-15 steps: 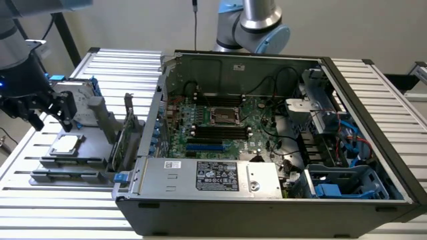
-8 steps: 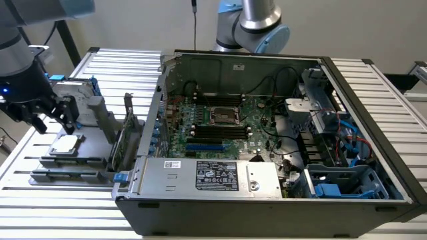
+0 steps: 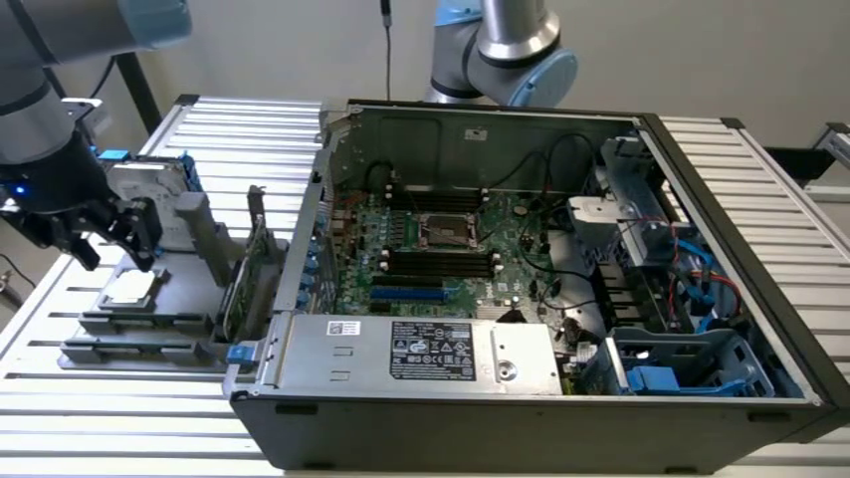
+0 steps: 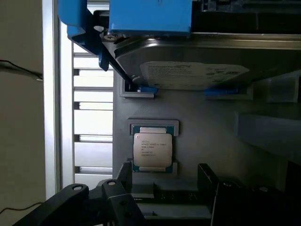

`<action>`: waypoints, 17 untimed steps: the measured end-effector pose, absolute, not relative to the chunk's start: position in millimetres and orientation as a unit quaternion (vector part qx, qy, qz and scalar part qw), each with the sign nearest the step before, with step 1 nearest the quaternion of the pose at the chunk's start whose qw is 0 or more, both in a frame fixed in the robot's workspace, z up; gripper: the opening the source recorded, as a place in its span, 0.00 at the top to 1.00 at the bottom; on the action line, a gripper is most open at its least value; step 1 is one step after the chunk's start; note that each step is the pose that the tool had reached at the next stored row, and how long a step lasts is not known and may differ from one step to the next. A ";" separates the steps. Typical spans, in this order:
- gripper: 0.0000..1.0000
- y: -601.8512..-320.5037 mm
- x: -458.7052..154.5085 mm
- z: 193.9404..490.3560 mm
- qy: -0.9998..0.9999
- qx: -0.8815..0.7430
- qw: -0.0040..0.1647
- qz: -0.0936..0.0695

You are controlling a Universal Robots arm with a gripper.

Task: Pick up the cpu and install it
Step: 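Pick up the cpu and move it towards the insertion slot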

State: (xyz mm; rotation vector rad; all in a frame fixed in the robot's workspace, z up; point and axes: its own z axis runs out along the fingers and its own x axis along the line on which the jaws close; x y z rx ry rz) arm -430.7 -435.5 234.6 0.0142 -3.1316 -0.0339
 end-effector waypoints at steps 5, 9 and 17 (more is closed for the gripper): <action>0.33 -435.6 -430.7 228.3 -1.000 0.005 0.005 -0.013; 0.33 -435.6 -430.7 223.5 -1.000 0.005 0.006 -0.014; 0.33 -435.6 -431.2 216.1 -1.000 0.005 0.009 -0.017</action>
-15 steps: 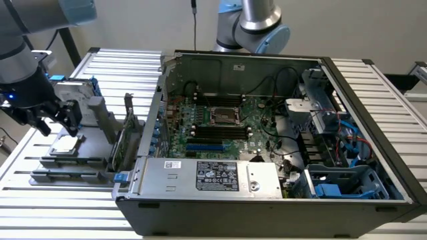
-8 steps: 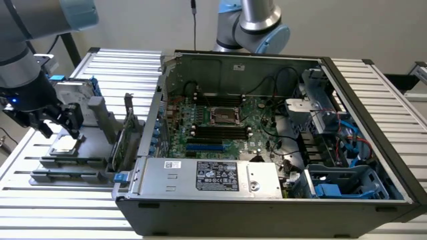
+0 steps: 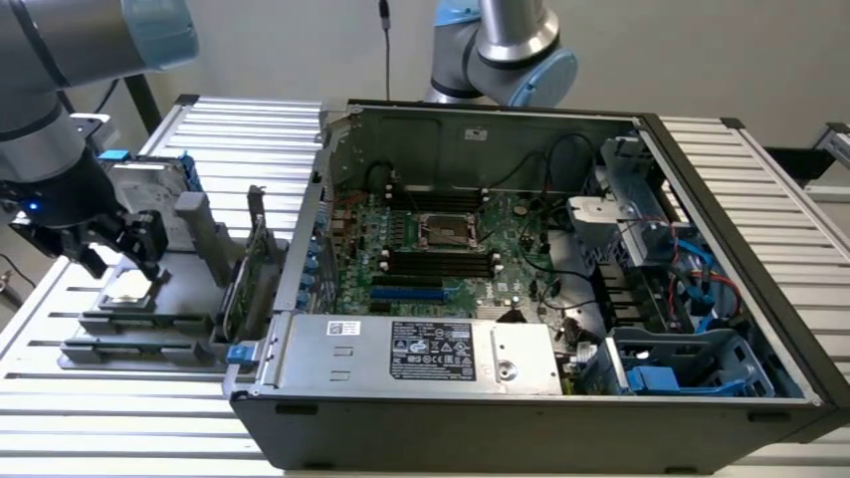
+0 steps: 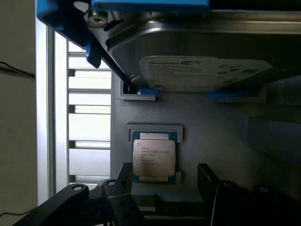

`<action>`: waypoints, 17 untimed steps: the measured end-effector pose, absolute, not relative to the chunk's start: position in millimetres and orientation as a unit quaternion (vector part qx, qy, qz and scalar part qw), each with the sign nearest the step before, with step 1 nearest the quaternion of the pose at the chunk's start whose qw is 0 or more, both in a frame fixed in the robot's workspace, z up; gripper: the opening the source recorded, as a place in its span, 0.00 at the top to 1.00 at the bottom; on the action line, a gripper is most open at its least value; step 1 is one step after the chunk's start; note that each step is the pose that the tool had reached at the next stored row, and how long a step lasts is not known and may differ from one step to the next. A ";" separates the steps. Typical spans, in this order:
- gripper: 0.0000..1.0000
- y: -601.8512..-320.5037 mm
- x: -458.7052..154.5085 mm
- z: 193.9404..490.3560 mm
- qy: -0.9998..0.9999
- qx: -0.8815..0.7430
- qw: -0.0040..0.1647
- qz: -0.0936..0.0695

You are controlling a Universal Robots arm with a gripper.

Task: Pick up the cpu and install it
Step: 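Pick up the cpu and move it towards the insertion slot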

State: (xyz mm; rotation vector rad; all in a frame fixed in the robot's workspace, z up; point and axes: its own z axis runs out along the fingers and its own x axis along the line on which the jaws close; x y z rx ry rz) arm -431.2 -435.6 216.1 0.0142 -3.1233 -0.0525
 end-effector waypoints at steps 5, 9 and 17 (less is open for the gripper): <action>0.33 -435.7 -432.5 211.5 -1.000 0.005 0.010 -0.019; 0.33 -435.7 -434.8 206.2 -1.000 0.005 0.010 -0.019; 0.33 -435.6 -436.9 194.7 -1.000 0.005 0.010 -0.022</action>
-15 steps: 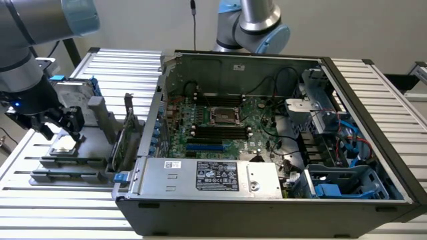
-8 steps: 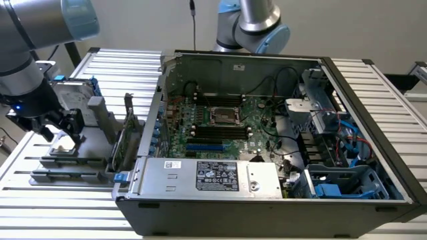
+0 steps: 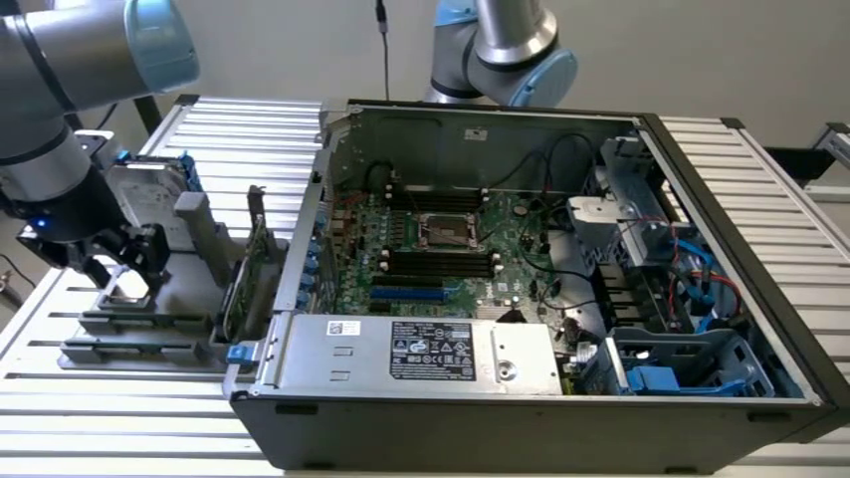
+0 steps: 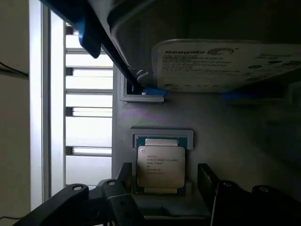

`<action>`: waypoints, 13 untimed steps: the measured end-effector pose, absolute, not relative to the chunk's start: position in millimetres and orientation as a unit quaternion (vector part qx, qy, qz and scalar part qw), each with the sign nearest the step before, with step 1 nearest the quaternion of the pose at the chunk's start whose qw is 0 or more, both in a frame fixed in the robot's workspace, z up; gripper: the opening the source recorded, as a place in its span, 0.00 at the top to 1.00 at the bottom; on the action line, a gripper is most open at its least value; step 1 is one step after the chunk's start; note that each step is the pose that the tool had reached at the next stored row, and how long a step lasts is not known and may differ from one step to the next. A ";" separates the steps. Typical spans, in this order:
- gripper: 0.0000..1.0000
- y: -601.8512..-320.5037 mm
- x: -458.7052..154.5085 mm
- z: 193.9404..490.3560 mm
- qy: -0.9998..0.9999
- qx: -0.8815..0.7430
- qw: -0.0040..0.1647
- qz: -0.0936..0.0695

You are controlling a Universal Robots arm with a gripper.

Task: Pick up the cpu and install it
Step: 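Pick up the cpu and move it towards the insertion slot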

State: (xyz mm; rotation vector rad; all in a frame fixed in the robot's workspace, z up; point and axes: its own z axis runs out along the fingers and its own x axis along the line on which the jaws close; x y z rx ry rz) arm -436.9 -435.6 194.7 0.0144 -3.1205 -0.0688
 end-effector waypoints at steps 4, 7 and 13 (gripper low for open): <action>0.33 -435.5 -437.4 192.1 -1.000 0.005 0.010 -0.027; 0.33 -435.6 -437.7 190.7 -0.999 0.004 0.014 -0.028; 0.33 -435.6 -437.7 188.0 -0.999 0.002 0.019 -0.028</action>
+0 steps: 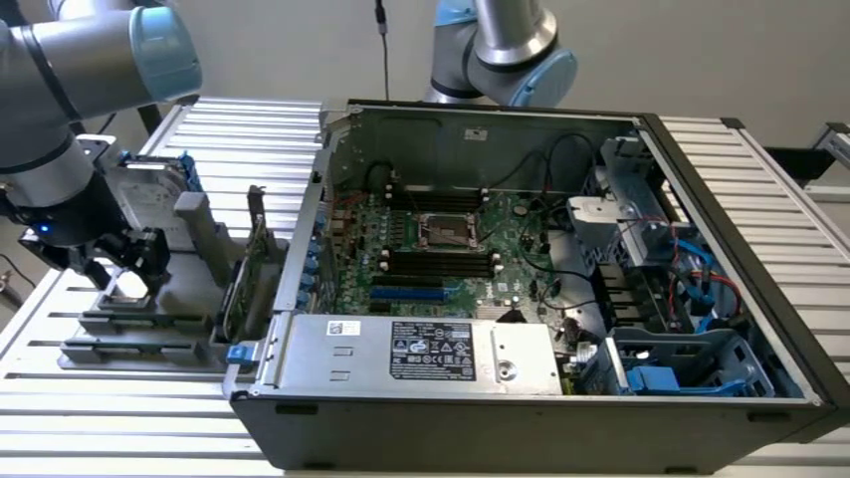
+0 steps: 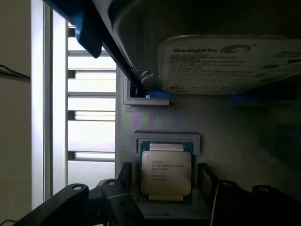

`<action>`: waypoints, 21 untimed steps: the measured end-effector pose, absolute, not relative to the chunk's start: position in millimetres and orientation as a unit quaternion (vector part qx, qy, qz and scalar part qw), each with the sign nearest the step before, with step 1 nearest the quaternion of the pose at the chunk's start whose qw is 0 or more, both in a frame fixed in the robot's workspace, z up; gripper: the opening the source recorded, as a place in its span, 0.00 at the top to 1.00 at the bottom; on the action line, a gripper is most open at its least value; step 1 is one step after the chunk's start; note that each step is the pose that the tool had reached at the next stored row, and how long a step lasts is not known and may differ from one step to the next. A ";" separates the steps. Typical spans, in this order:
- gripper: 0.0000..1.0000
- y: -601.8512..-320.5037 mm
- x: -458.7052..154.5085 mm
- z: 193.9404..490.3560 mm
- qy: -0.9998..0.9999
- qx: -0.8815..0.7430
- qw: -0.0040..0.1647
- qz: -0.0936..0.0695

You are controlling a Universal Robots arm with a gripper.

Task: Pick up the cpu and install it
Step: 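Pick up the cpu and move it towards the insertion slot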

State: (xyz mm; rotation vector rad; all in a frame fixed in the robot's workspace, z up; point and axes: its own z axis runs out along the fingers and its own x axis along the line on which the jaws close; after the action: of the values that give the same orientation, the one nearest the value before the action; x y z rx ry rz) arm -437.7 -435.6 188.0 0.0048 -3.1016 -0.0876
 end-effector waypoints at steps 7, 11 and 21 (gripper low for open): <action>0.33 -433.5 -437.6 186.5 -0.999 0.000 0.019 -0.027; 0.33 -432.7 -437.5 186.0 -1.000 0.000 0.019 -0.024; 0.33 -431.3 -436.1 184.3 -1.000 -0.001 0.019 -0.018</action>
State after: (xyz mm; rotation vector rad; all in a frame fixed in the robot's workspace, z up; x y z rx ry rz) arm -436.1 -431.3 184.3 -0.0019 -3.1023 -0.0567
